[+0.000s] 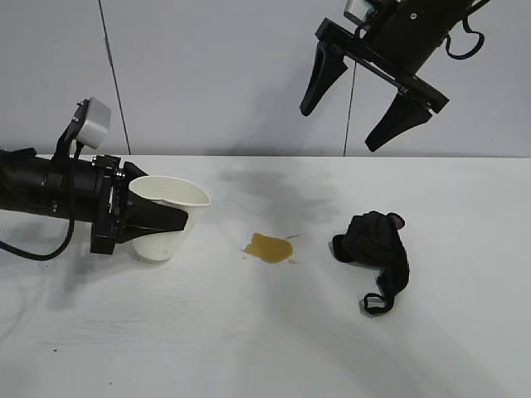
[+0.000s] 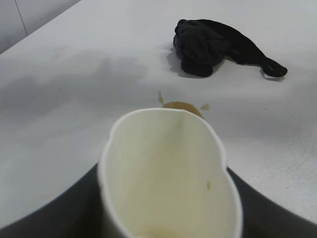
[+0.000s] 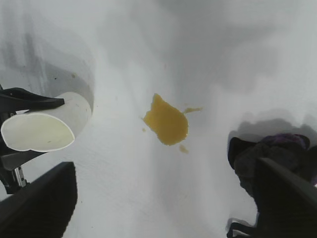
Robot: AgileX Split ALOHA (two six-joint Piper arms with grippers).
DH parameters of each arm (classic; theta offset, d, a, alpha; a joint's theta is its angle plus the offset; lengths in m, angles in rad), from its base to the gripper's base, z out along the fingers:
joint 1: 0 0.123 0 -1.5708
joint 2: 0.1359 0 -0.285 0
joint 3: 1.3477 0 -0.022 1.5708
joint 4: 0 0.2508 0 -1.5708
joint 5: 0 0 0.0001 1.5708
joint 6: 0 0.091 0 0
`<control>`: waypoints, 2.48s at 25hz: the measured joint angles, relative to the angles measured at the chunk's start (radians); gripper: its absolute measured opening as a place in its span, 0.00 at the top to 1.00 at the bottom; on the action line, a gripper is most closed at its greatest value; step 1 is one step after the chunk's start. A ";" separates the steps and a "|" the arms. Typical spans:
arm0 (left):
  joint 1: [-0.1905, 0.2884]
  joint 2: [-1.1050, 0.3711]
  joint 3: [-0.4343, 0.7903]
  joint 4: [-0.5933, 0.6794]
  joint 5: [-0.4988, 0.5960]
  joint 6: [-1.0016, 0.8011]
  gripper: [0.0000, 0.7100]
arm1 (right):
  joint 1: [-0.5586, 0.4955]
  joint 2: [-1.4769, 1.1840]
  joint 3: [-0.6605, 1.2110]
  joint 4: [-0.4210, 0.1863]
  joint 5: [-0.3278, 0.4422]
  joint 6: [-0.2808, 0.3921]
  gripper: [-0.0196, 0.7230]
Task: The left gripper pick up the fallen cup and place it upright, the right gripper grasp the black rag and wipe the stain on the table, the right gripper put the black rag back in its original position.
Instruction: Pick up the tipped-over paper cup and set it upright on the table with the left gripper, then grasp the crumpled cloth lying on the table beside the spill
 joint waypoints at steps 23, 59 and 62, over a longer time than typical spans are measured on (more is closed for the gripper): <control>0.041 -0.257 -0.114 0.129 -0.077 -0.725 0.11 | 0.000 0.000 0.000 0.000 0.000 -0.013 0.08; 0.041 -0.302 -0.432 0.638 0.049 -2.283 0.11 | 0.061 0.009 0.000 -0.282 0.003 -0.125 0.08; 0.041 -0.302 -0.432 0.627 0.048 -2.283 0.11 | 0.072 0.021 0.000 -0.278 0.003 -0.125 0.08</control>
